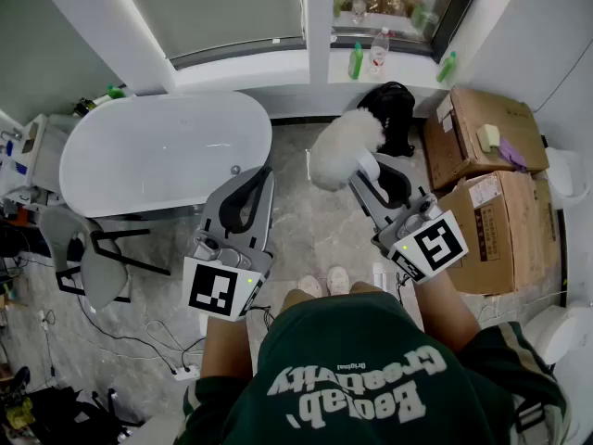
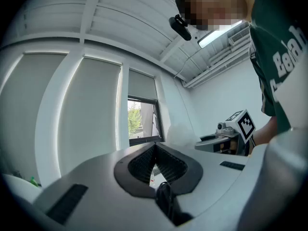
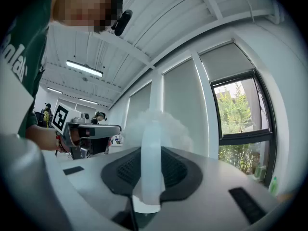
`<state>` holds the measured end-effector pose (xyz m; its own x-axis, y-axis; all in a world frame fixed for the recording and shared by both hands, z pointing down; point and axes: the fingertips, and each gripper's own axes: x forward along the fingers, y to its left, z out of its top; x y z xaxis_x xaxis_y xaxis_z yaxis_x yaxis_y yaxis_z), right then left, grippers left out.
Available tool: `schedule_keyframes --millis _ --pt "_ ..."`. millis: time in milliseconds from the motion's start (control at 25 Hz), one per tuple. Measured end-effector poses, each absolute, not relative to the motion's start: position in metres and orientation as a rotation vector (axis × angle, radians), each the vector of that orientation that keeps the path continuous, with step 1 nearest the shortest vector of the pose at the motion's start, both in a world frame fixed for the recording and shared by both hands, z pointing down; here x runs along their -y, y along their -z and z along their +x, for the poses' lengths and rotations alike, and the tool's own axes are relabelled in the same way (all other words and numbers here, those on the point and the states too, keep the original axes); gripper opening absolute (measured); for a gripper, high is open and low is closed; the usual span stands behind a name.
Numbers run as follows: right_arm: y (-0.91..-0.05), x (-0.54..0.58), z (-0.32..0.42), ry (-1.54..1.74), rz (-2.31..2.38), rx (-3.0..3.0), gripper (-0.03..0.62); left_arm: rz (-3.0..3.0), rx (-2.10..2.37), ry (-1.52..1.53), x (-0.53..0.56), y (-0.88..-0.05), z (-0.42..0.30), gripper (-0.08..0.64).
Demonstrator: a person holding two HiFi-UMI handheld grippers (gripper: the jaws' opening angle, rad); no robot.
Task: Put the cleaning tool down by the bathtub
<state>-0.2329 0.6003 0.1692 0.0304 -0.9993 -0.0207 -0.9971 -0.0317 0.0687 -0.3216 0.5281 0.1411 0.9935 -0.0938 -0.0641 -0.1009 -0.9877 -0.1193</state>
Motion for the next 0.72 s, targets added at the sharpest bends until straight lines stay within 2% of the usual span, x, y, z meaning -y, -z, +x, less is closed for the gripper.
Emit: schedule_keyframes --millis 720 --pt "-0.174 -0.619 -0.188 0.053 2.252 2.21 0.095 -3.035 -0.158 -0.06 -0.541 -0.14 -0.275 0.0"
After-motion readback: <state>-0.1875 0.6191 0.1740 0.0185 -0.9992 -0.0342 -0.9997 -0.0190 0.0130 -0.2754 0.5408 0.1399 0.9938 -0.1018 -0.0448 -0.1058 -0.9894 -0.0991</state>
